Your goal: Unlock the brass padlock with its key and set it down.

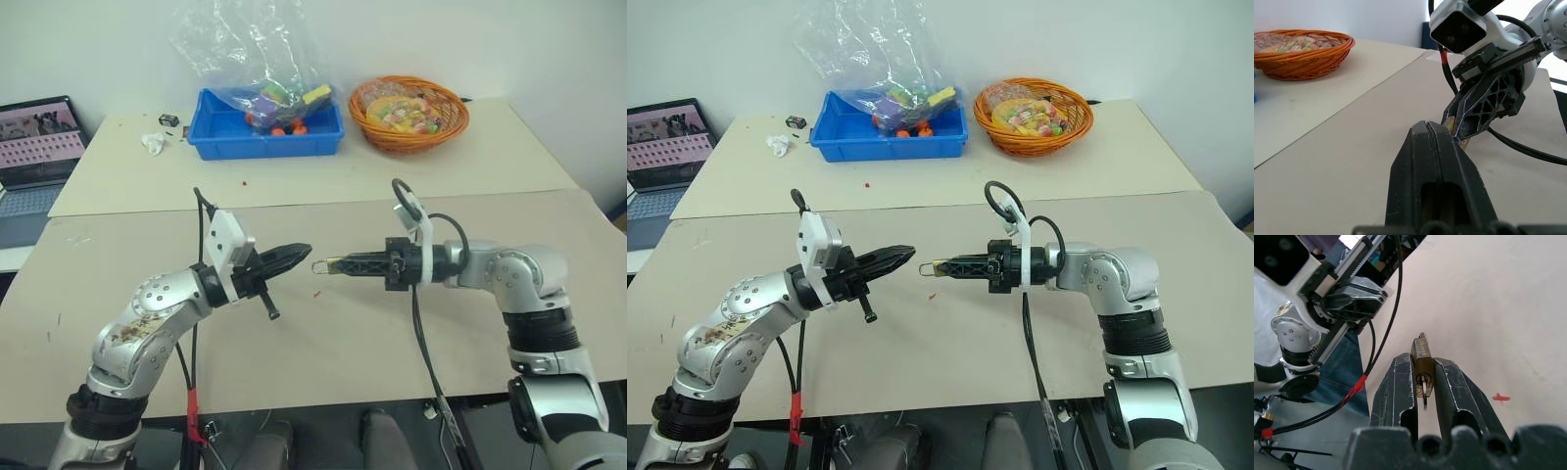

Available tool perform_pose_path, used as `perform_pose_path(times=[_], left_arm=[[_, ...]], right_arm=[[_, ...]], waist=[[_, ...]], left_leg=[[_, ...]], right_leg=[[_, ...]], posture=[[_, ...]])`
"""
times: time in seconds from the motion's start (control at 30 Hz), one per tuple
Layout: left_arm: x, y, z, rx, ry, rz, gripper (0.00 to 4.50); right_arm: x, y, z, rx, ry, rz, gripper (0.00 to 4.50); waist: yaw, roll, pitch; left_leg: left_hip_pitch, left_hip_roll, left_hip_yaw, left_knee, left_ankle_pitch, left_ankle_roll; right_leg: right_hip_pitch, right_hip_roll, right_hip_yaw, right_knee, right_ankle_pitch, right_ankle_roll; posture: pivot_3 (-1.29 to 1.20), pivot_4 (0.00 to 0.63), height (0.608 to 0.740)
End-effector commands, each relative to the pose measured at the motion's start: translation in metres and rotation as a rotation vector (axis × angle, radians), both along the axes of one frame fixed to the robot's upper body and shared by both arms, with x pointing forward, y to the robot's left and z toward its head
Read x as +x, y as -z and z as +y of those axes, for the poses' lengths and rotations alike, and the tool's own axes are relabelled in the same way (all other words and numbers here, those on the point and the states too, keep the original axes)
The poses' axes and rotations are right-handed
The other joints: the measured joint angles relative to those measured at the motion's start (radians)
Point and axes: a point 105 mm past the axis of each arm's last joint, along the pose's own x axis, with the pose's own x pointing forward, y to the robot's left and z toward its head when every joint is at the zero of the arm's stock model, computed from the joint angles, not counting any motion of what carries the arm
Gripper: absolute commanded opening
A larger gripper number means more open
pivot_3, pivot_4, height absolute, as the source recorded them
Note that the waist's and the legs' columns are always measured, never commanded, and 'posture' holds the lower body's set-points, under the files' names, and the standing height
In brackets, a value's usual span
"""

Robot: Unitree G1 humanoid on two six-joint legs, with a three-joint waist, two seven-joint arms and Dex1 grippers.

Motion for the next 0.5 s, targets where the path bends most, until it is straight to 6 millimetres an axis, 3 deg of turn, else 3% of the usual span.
perform_pose_path(times=[0.03,0.5], left_arm=[[-0.0005,-0.0066,0.0009,0.004,-0.003,-0.034,0.01],[-0.004,-0.006,-0.0051,0.012,0.016,-0.038,0.01]], right_arm=[[-0.0064,-0.0164,0.0035,0.039,-0.04,-0.068,0.2],[-0.0088,-0.0212,0.0106,0.041,-0.055,-0.079,0.2]], waist=[[0.001,0.0,0.0],[0.001,0.0,0.0]], left_leg=[[0.0,0.0,0.0,0.0,0.0,0.0],[0.0,0.0,0.0,0.0,0.0,0.0]], right_leg=[[0.0,0.0,0.0,0.0,0.0,0.0],[0.0,0.0,0.0,0.0,0.0,0.0]], posture=[[0.0,0.15,0.74],[0.0,0.15,0.74]])
